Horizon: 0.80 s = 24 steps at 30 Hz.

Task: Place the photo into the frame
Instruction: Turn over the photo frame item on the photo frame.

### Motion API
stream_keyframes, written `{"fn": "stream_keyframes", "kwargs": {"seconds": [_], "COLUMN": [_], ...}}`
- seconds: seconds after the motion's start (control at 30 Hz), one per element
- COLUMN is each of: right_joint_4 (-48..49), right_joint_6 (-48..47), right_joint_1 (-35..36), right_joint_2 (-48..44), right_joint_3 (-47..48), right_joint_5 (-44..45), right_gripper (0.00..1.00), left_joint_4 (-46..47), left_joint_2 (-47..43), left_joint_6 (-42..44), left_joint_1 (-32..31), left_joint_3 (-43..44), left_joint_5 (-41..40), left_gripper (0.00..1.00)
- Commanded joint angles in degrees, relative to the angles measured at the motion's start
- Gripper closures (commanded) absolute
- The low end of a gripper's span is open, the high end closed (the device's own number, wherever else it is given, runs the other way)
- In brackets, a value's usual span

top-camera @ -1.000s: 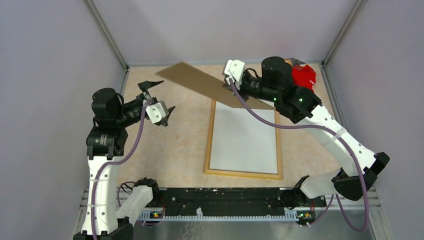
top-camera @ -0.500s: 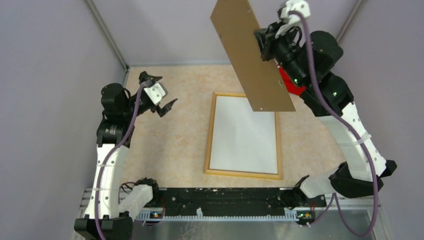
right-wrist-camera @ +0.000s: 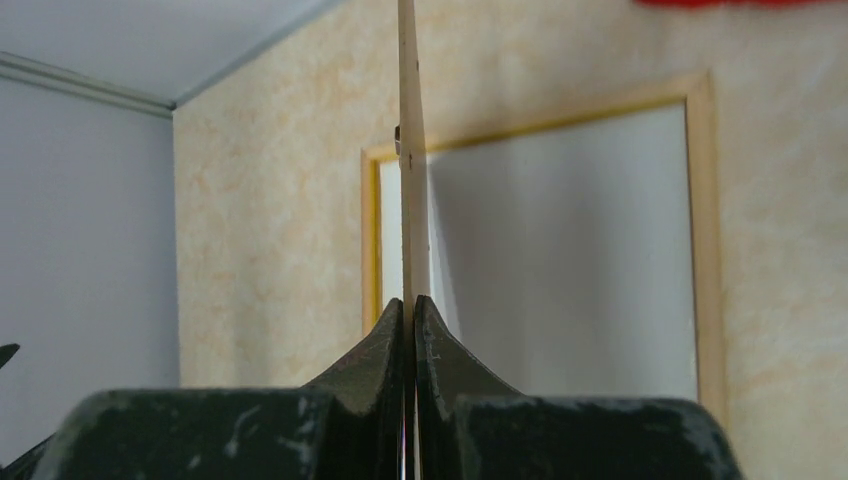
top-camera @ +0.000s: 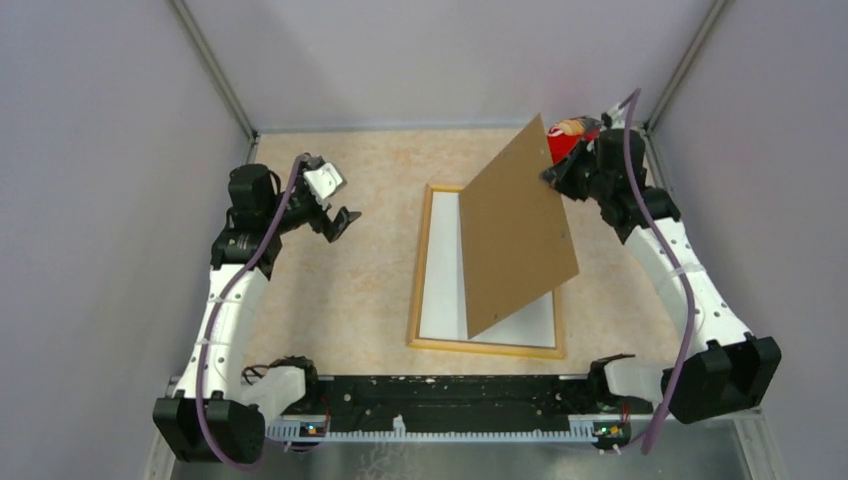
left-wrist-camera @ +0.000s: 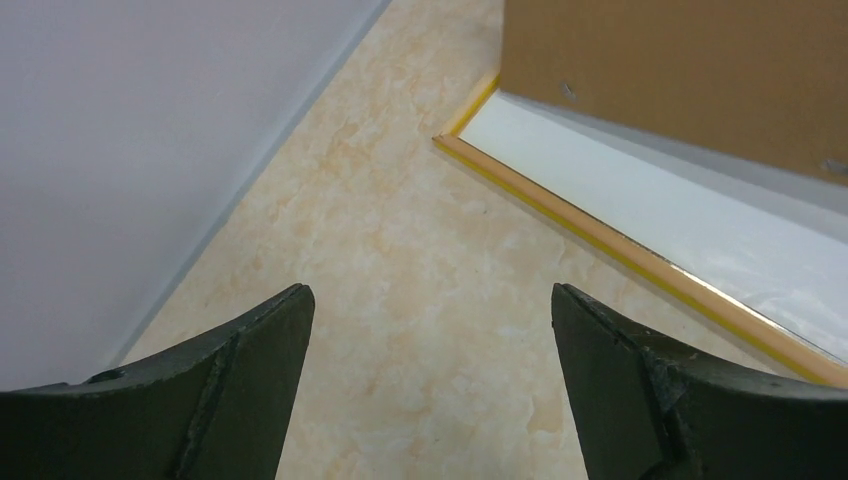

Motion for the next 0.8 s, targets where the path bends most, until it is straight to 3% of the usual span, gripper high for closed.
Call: {"fn": "stream_keyframes", "kwargs": {"seconds": [0.0, 0.43, 0.77], "right_joint_4": [16.41, 36.38, 46.34], "right_joint_6": [13.9, 21.21, 23.29], "right_joint_1": [-2.93, -6.33, -6.33], "right_joint_2": [-9.31, -19.82, -21.78], "right_joint_3": [-10.27, -33.97, -43.76], "right_joint_5": [-11.31, -15.81, -13.78], "right_gripper": [1.0, 1.0, 1.0], "left_joint_4": [-1.47, -1.78, -1.36], "left_joint_2": [1.18, 2.46, 3.33], "left_joint_6": [1.23, 1.26, 1.44], "left_joint_1": [-0.08, 0.0, -0.06], "left_joint_3": [-0.33, -1.73, -3.54], "left_joint_5": [0.59, 1.6, 1.71], "left_gripper": [0.06, 0.08, 0.09]}}
